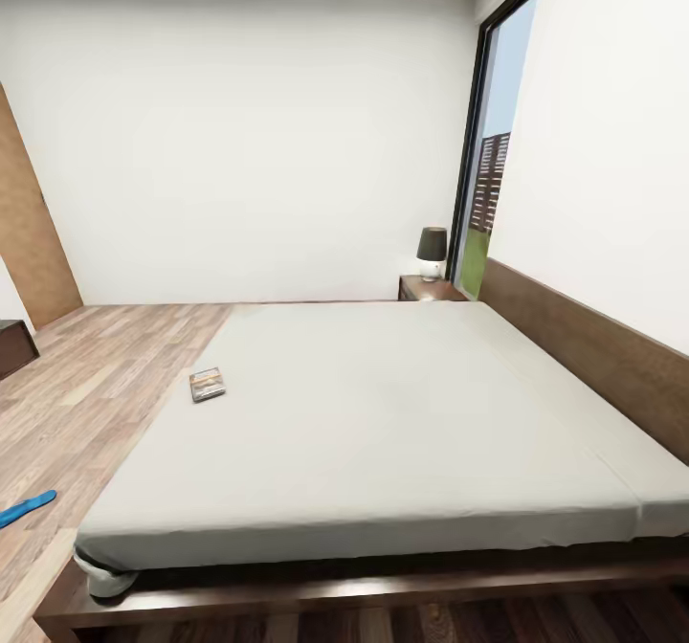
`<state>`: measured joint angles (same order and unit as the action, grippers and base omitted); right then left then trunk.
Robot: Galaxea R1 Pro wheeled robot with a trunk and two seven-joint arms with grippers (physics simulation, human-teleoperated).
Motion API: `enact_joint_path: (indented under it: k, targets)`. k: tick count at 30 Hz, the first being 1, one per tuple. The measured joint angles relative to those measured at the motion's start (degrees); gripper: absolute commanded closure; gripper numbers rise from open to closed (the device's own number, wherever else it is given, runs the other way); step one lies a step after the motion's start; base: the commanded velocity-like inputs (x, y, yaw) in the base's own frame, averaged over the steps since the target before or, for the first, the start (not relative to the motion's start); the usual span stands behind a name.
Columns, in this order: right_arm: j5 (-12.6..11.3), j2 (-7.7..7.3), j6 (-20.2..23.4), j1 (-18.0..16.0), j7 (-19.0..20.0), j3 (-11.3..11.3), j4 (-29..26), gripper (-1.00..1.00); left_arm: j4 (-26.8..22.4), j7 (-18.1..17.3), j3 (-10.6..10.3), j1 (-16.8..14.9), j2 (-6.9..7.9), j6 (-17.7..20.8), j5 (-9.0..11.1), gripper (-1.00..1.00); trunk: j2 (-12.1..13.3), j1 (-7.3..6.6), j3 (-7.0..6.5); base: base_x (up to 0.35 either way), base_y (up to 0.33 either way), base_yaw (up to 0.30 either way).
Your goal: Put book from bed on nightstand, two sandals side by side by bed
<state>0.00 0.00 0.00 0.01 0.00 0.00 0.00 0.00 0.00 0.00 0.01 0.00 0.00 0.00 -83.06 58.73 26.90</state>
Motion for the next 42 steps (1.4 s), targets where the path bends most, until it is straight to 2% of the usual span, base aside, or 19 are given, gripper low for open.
enact_joint_path:
  k: [3, 9, 18, 32, 37, 42]
  targets:
    - [0.07, -0.01, 0.47, 0.09, -0.08, -0.17, 0.10, -1.00, 0.16, -0.24, -0.08, -0.16, -0.52, -0.08, 0.31, -1.00, 0.00, 0.00, 0.00, 0.000, 0.000, 0.000]
    - [0.07, 0.00, 0.48, 0.09, -0.08, -0.16, 0.10, -1.00, 0.14, -0.24, -0.08, -0.13, -0.52, -0.08, 0.32, -1.00, 0.00, 0.00, 0.00, 0.000, 0.000, 0.000]
    - [0.25, -0.05, 0.41, 0.09, -0.08, -0.27, -0.22, -1.00, -2.69, -0.24, -0.14, -0.09, -1.34, -0.20, 0.28, -1.00, 0.00, 0.00, -0.01, 0.000, 0.000, 0.000]
    - [0.03, -0.63, 0.97, 0.07, -0.23, -0.62, -4.20, -1.00, -7.21, -0.09, 0.01, -0.48, -1.32, -0.08, 0.34, -1.00, 0.01, 0.01, -0.03, 0.000, 0.000, 0.000]
    - [-0.01, -1.85, 1.07, 0.07, -0.27, -1.13, -5.82, -1.00, -8.81, 0.10, -0.10, -0.60, -2.70, 0.18, 0.30, -1.00, 0.01, 0.01, -0.03, 0.000, 0.000, 0.000]
    - [-0.39, -3.47, 1.19, 0.07, -0.02, -2.57, -7.42, -1.00, -10.41, 0.16, -0.09, -0.70, -4.32, 0.50, 0.30, -1.00, 0.01, 0.01, -0.03, 0.000, 0.000, 0.000]
